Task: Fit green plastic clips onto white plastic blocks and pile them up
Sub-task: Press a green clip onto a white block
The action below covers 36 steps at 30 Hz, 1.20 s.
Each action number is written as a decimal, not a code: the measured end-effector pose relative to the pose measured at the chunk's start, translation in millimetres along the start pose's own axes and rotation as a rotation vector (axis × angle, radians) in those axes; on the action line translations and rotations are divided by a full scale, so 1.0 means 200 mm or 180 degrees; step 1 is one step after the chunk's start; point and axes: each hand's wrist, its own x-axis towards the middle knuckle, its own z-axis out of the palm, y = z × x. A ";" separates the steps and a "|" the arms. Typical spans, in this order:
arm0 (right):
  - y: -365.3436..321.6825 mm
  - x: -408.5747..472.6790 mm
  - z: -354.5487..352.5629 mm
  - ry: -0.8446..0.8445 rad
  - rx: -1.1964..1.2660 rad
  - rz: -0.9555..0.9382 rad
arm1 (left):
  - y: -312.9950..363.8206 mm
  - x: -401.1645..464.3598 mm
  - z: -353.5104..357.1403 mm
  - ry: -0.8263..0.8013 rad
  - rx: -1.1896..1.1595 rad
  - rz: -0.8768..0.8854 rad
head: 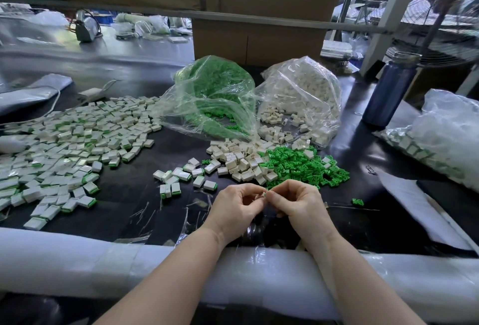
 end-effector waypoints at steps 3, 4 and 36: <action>0.00 0.00 0.00 -0.0105 0.0046 -0.0024 | 0.01 0.00 0.00 0.0045 -0.0099 -0.0030; 0.00 -0.01 -0.01 -0.0145 0.0075 -0.0030 | 0.02 0.00 0.00 0.0049 -0.0148 -0.0046; 0.01 0.01 0.00 -0.0743 0.0031 0.0182 | 0.03 -0.01 -0.01 -0.0296 -0.0287 0.0324</action>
